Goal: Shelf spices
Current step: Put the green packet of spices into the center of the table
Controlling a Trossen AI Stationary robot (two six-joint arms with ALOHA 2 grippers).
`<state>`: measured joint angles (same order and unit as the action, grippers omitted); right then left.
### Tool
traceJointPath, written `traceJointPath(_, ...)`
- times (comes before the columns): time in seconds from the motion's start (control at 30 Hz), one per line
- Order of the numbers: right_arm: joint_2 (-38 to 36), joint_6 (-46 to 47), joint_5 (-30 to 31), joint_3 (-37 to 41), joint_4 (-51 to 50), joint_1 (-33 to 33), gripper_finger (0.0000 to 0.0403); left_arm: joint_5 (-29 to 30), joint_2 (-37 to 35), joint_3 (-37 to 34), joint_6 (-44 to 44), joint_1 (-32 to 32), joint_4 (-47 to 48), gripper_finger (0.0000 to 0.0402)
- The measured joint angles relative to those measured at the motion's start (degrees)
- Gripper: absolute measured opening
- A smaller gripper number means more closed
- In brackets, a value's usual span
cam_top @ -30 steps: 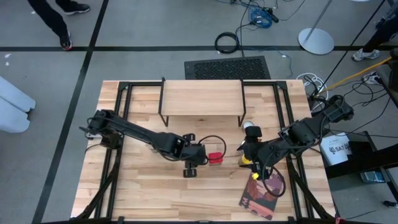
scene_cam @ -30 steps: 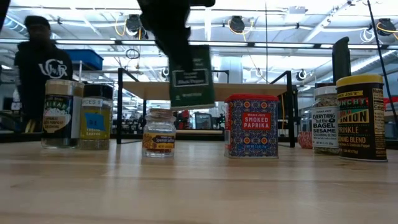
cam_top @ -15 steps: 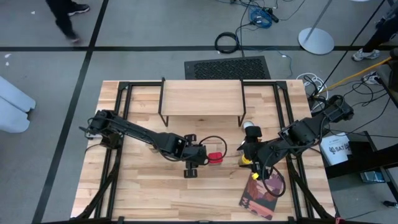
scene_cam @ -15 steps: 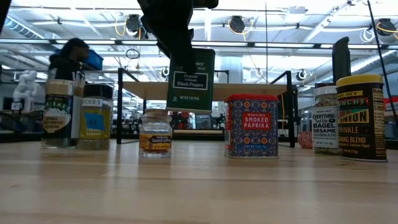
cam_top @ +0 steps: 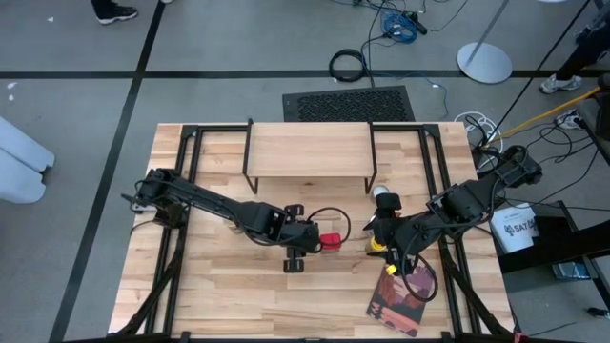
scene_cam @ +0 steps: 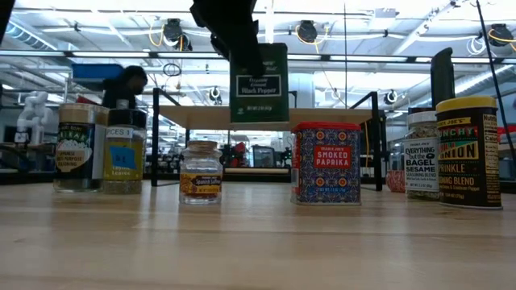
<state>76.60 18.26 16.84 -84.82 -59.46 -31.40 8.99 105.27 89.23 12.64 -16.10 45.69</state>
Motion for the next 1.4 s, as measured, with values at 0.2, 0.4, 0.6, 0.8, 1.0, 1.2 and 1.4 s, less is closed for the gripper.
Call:
traceJointPath(0.2,0.0,0.13,0.0,0.0,0.0,0.0,0.0274,1.58,0.42,-1.26,0.34,0.0,-2.27,0.0153)
traceJointPath(0.4,0.0,0.15,-0.19,-0.02,0.0,0.0,0.0274,1.61,1.24,-1.73,0.5,0.28,-3.95,0.0153)
traceJointPath(0.6,0.0,0.37,-0.2,0.0,-0.02,-0.17,0.0274,0.18,3.86,-1.7,0.55,0.28,-4.21,0.0153)
traceJointPath(0.8,0.0,0.57,-0.2,-0.01,-0.03,-0.17,0.0274,-0.15,6.32,-1.7,0.52,0.33,-4.22,0.0153)
traceJointPath(1.0,0.0,0.57,-0.2,0.0,-0.04,-0.22,0.0274,-0.47,7.32,-1.7,0.5,0.35,-5.17,0.0153)
traceJointPath(1.2,0.0,0.57,-0.2,0.0,-0.02,-0.22,0.0274,0.0,7.32,-1.7,0.48,0.37,-4.84,0.0153)
traceJointPath(1.4,0.0,0.57,-0.2,-0.02,-0.02,-0.22,0.0274,0.07,7.28,-1.7,0.37,0.37,-4.98,0.0153)
